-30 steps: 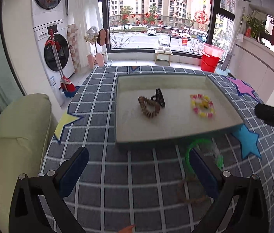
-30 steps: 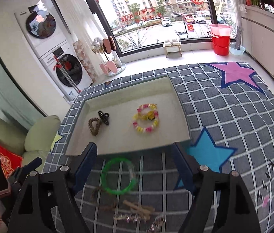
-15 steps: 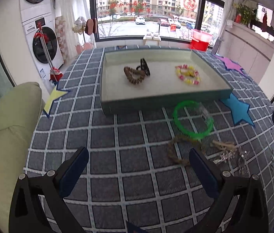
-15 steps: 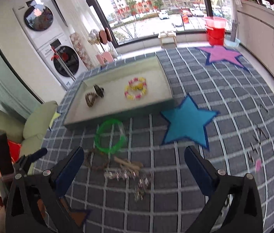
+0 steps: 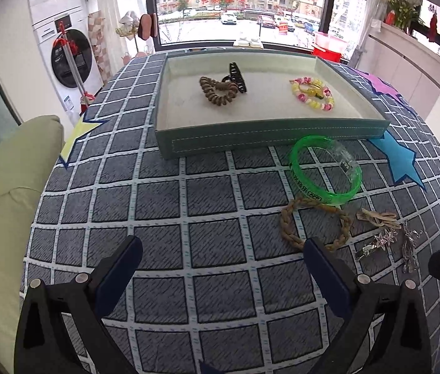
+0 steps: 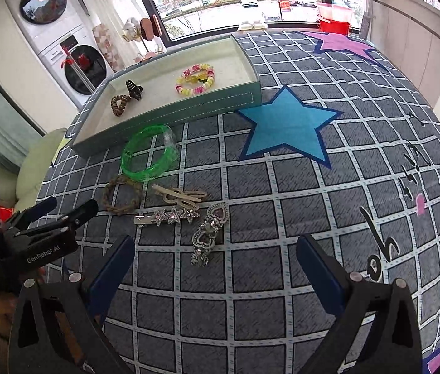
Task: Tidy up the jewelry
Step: 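Move both tools back over the remaining jewelry, then grasp the silver pendant with the right gripper while the left grasps the braided bracelet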
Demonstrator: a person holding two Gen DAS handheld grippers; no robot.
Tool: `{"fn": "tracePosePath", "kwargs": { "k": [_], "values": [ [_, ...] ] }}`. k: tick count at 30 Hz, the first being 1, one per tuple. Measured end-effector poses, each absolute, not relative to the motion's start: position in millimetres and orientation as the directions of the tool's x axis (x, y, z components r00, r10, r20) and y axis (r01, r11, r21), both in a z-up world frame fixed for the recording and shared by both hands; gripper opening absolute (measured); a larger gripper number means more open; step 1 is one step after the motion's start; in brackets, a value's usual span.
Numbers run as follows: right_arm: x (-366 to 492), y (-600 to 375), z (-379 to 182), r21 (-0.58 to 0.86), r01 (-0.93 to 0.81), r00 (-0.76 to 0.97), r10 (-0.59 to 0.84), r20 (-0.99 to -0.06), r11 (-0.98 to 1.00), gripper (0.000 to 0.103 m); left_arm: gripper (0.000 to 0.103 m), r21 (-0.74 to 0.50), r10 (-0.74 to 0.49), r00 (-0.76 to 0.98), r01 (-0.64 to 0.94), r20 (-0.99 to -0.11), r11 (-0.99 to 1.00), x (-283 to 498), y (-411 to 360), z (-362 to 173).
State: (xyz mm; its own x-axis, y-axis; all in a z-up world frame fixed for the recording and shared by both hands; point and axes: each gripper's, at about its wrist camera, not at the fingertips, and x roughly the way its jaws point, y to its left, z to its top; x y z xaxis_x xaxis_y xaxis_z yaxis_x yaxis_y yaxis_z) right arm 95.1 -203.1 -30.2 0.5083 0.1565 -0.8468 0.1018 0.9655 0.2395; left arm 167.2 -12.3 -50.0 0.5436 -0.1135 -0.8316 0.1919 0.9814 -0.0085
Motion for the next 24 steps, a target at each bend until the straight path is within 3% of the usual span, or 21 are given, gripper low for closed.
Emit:
{"fn": "tracePosePath", "kwargs": {
  "k": [3,9,11,22,24],
  "values": [
    [100.2,-200.3,-29.6,0.231,0.099,0.509,0.15,-0.847,0.968,0.102,0.103,-0.005,-0.119,0.541,0.206,-0.832,0.979,168.7,-17.8,-51.5],
    [108.0,-205.4,-38.0,0.289,0.143,0.486,0.187,-0.853,0.947,0.09,0.103,-0.002,-0.126,0.54,0.223,-0.832,0.975,172.9,-25.3,-51.3],
    [110.6,-207.2,-40.9,0.29,0.157,0.477,0.184,-0.859,0.944,0.079,0.103,-0.005,-0.131,0.54,0.229,-0.832,0.973,174.9,-27.4,-51.8],
    [126.1,-196.2,-45.5,0.129,0.122,0.424,0.066,-0.903,0.984,0.046,0.103,0.018,-0.131,0.525,0.269,-0.841,0.963,181.5,-41.4,-58.6],
    [128.4,-190.5,-45.8,0.092,0.1,0.416,0.042,-0.909,0.991,0.04,0.097,0.017,-0.139,0.526,0.281,-0.839,0.96,180.8,-43.8,-57.8]
  ]
}}
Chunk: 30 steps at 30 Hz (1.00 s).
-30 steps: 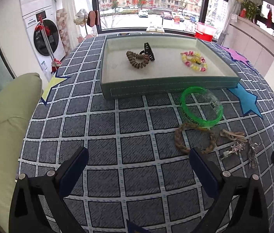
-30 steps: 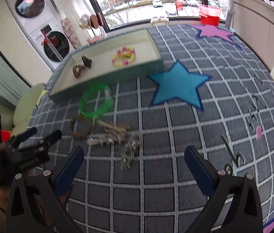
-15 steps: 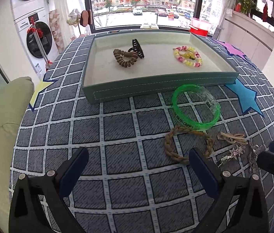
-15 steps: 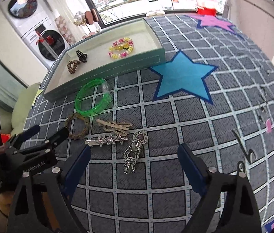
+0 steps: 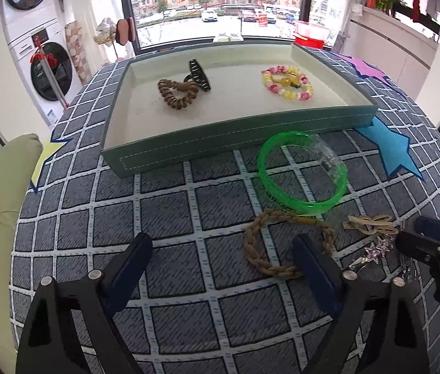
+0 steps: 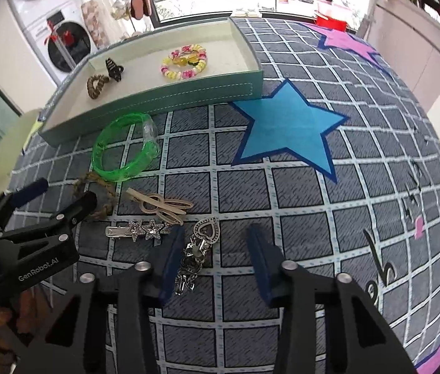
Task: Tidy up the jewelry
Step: 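Grasp the silver pendant with the right gripper while the left grasps the braided bracelet, then carry the pendant and braided bracelet toward the green tray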
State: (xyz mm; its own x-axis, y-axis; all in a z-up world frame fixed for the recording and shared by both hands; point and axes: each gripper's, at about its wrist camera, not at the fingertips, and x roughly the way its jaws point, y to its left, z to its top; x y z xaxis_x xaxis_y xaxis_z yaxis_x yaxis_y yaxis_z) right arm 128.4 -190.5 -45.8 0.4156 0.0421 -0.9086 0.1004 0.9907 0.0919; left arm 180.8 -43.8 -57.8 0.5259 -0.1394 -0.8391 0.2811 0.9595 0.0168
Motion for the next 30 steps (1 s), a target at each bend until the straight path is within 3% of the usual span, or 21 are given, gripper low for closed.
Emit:
{"fn": "tracePosePath", "kwargs": {
  "k": [4,11,16,17,30],
  "values": [
    [130.1,-183.4,-45.4,0.05,0.071,0.411,0.016,-0.912,0.996,0.026,0.086,0.02,-0.159,0.522,0.32,-0.838,0.947,178.0,-50.7,-54.4],
    [126.3,-199.4,-45.2,0.166,0.111,0.42,0.105,-0.901,0.98,0.023,0.068,-0.007,-0.193,0.499,0.351,-0.845,0.936,176.4,-56.2,-51.5],
    [120.8,-216.6,-45.4,0.269,0.161,0.433,0.177,-0.884,0.95,0.018,0.036,-0.013,-0.216,0.497,0.379,-0.841,0.925,174.1,-59.8,-49.8],
    [119.5,-219.8,-44.5,0.28,0.169,0.438,0.182,-0.88,0.945,0.018,0.02,-0.013,-0.221,0.497,0.387,-0.839,0.922,173.2,-60.6,-49.7],
    [112.2,-230.5,-33.0,0.329,0.172,0.484,0.212,-0.849,0.928,0.018,0.02,-0.123,-0.305,0.503,0.364,-0.808,0.923,165.7,-39.0,-35.3]
  ]
}}
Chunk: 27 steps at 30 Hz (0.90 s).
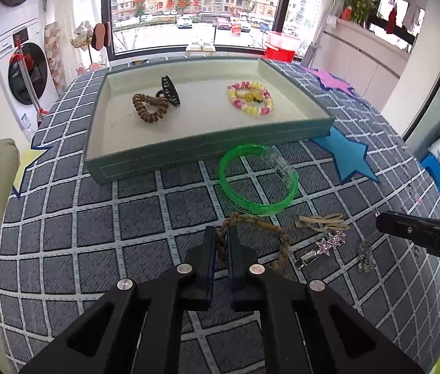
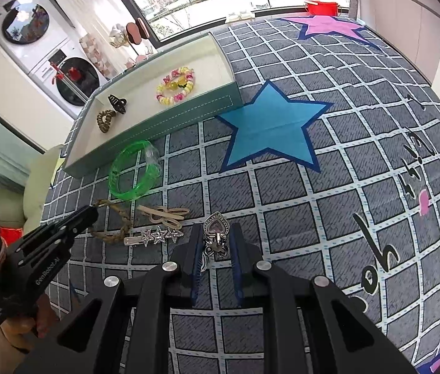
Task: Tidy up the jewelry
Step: 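Carry the pendant and braided bracelet toward the green tray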
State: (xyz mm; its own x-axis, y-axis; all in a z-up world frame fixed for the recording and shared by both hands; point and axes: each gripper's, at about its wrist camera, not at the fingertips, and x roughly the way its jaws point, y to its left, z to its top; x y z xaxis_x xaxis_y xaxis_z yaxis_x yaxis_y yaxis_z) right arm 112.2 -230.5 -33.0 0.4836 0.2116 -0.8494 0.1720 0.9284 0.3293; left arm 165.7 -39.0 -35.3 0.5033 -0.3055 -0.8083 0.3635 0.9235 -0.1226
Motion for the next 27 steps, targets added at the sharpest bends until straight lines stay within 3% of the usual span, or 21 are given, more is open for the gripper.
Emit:
{"fn": "tracePosePath", "kwargs": {
  "k": [27],
  "values": [
    [152.3,-234.4,19.2,0.347,0.091,0.569,0.237,-0.788,0.934,0.018,0.02,-0.166,-0.35,0.612,0.336,-0.709,0.927,184.2,-14.3,31.0]
  ]
}}
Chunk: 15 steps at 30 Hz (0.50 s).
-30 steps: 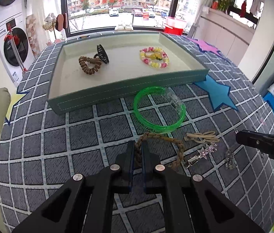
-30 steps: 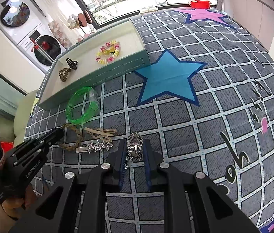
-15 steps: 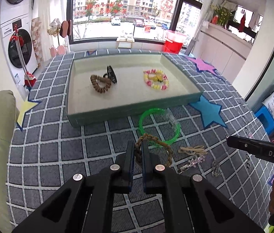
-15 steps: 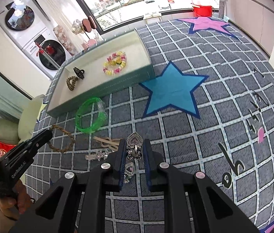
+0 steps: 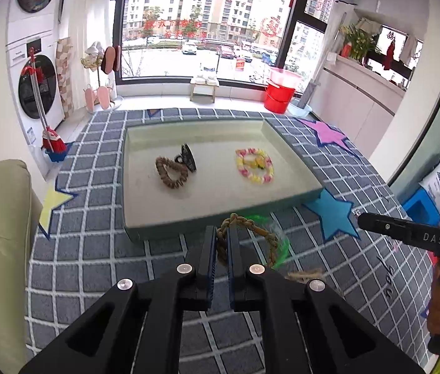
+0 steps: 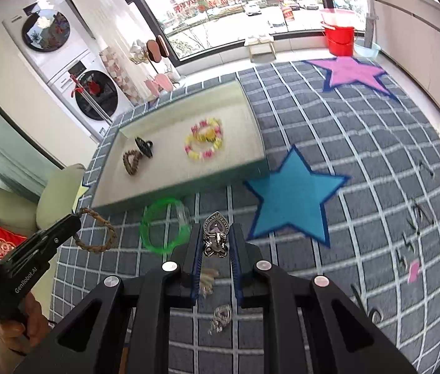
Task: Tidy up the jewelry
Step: 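Carry the pendant and braided bracelet toward the green tray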
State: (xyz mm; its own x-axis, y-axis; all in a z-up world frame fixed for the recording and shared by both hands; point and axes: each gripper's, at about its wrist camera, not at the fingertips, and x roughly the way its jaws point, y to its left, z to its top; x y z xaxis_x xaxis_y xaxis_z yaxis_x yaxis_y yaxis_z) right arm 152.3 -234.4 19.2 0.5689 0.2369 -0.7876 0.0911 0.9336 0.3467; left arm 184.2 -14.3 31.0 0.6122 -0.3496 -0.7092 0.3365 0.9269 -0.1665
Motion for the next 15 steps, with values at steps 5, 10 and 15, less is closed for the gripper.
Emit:
{"fn": "tracePosePath", "kwargs": {
  "k": [5,10,15],
  "values": [
    [175.0,-237.1,31.9,0.364,0.075,0.586,0.254,-0.769,0.928,0.018,0.02,-0.154,-0.33,0.639,0.315,-0.695,0.936,201.6,-13.3,40.3],
    [198.8,-232.7,37.9,0.36,0.052,0.59,0.262,-0.764,0.931,0.018,0.02,-0.158,-0.328,0.65,0.307,-0.686,0.939,223.1,-14.5,45.9],
    [224.8,-226.9,38.9,0.358,0.032,0.59,0.271,-0.76,0.933,0.018,0.02,-0.152,-0.325,0.657,0.308,-0.68,0.939,240.8,-19.8,46.6]
  ]
}}
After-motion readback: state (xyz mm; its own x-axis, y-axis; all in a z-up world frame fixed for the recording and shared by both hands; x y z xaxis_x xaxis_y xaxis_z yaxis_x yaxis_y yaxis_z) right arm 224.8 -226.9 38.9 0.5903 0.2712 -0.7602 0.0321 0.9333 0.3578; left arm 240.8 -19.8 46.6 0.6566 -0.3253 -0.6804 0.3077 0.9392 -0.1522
